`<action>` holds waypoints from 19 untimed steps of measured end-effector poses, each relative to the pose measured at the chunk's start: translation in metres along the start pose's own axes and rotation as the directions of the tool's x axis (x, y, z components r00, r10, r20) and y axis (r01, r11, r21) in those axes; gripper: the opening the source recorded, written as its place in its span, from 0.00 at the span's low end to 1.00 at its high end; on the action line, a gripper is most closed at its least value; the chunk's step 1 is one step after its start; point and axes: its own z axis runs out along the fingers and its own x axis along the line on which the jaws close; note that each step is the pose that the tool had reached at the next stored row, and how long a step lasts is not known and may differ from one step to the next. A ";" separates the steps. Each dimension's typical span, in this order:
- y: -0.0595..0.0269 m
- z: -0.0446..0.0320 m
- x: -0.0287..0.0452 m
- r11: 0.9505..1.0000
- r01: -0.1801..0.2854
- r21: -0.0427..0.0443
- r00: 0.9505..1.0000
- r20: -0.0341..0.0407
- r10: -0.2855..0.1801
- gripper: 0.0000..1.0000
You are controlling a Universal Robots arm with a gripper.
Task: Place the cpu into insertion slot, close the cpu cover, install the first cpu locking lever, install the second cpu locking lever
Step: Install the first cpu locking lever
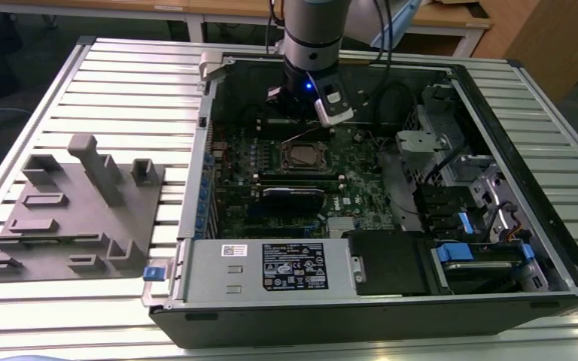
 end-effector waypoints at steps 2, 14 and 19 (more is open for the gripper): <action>-0.0002 0.0000 0.0000 1.000 0.000 0.000 1.000 0.000 0.000 0.11; -0.0022 0.0063 0.0001 1.000 0.001 0.000 1.000 0.005 -0.001 0.11; -0.0027 0.0081 0.0002 1.000 0.001 0.000 1.000 0.007 -0.001 0.11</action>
